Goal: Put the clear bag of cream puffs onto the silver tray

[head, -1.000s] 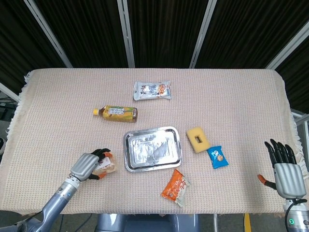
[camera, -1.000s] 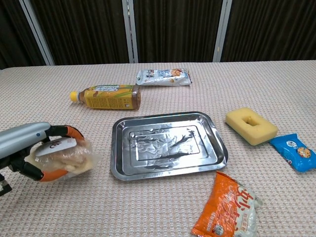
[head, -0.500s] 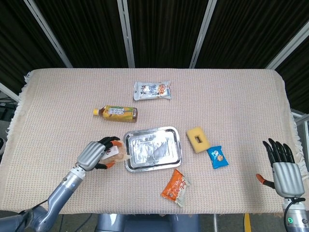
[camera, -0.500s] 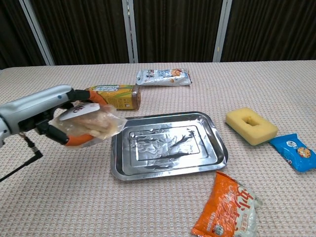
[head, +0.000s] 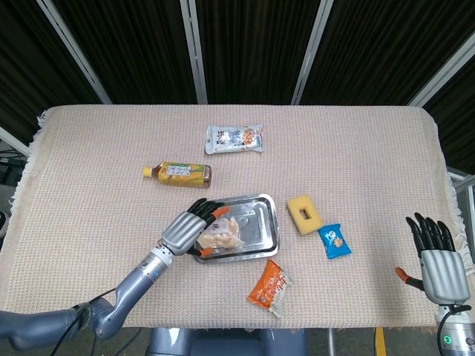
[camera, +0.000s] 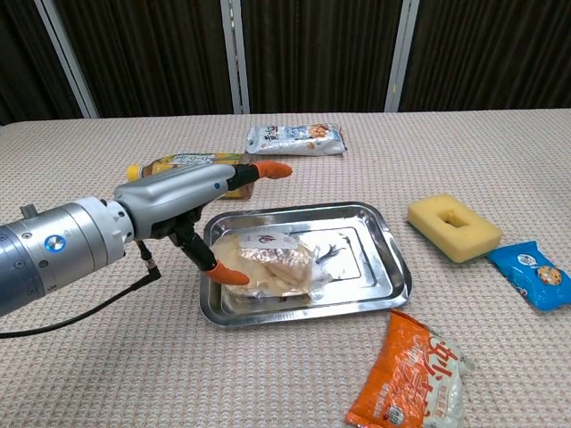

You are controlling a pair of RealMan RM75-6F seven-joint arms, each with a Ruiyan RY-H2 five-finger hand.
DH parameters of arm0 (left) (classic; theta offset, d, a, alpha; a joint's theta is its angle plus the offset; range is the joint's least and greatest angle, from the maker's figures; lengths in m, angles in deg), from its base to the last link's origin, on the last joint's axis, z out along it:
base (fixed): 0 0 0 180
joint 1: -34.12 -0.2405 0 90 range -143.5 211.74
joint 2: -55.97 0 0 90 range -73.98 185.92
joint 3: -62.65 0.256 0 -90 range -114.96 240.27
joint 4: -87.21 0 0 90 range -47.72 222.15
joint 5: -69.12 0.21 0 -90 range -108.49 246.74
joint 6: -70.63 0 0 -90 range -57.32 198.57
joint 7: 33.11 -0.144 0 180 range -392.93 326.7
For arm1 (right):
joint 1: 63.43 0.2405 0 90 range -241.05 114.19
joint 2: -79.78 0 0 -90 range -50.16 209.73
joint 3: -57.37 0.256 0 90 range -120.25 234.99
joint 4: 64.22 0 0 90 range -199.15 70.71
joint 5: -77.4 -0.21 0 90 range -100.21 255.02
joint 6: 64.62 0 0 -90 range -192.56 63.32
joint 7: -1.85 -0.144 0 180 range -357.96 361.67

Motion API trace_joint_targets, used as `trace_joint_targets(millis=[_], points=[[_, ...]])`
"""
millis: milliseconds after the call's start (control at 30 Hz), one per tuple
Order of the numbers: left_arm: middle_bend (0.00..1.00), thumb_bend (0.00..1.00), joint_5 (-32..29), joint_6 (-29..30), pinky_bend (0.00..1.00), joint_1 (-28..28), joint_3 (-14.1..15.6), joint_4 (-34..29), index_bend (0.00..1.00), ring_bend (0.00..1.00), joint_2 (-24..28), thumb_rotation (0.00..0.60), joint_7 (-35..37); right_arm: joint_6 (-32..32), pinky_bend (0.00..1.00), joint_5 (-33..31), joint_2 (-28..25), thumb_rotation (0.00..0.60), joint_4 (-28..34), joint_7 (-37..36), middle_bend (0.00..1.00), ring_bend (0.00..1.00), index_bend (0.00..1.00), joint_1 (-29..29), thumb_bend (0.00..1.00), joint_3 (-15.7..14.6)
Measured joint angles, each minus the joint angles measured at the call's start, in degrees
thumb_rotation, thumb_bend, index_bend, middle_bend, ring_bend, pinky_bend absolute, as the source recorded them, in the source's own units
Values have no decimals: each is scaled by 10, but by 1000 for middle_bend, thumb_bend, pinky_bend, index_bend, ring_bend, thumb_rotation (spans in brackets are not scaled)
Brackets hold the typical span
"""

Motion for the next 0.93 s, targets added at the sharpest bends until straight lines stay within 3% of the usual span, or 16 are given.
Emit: trace_joint_targets(millis=[233,467,700,933], points=[[0,58,29,83,0,-27,24,-42,1,0,28,561,-42,-2,44,0,-1,600,-2,-5,12,0,48,1,69,0],[0,67,48,199,0,-104,54,-103,89,0,126,560,-64,-8,44,3,1,600,-6,-8,13,0,48,7,68,1],[0,68,69,312,0,-192,79,-109,140,0,202,562,-15,-13,44,1,3,600,-10,-12,13,0,48,12,69,4],[0,66,76,393,0,-269,101,-77,160,0,244,561,63,-17,44,2,5,600,-10,-9,13,0,48,15,68,5]])
